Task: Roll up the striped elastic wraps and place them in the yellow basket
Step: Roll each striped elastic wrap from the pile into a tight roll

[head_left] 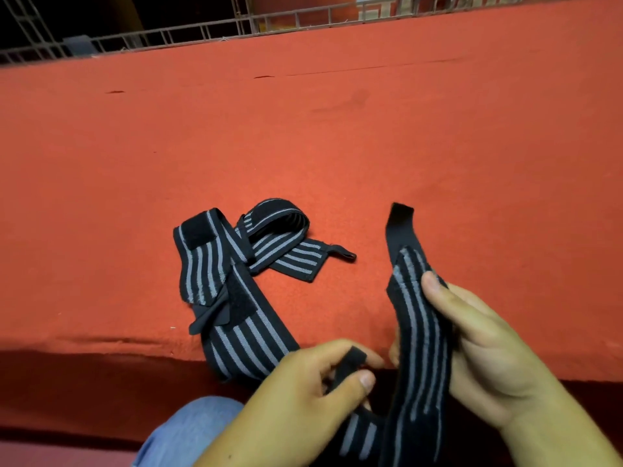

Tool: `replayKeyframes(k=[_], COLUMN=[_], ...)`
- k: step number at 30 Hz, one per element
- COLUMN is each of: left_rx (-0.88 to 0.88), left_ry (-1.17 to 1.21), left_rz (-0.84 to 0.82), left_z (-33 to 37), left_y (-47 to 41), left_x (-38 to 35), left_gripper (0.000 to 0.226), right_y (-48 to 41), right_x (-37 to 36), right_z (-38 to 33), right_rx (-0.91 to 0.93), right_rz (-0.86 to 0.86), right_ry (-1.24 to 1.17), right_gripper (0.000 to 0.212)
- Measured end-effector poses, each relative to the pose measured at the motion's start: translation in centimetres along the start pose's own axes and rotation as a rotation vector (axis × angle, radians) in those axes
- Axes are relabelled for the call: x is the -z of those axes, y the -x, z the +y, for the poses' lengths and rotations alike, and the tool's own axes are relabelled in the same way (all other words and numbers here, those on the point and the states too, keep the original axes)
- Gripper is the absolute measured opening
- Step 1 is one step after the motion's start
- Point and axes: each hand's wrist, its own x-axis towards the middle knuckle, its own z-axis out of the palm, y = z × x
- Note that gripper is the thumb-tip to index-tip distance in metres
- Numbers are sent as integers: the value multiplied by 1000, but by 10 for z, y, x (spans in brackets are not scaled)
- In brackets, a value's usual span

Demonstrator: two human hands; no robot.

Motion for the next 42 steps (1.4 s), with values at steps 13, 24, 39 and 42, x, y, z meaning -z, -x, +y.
replayKeyframes(k=[13, 24, 39, 42], left_rx=[-100, -179, -103, -94], left_ry=[514, 309, -627, -611], left_rz=[29, 547, 498, 496], left_z=[1, 2, -44, -61], left_y=[-2, -5, 34, 37], left_x=[-9, -4, 101, 106], left_gripper=[63, 29, 60, 68], right_y=[4, 1, -5, -8], right_x=[-35, -22, -40, -48], right_z=[30, 41, 56, 60], right_rx=[-229, -146, -226, -251], right_rz=[-146, -151, 17, 28], right_ry=[-50, 386, 51, -8], right_gripper=[43, 72, 36, 34])
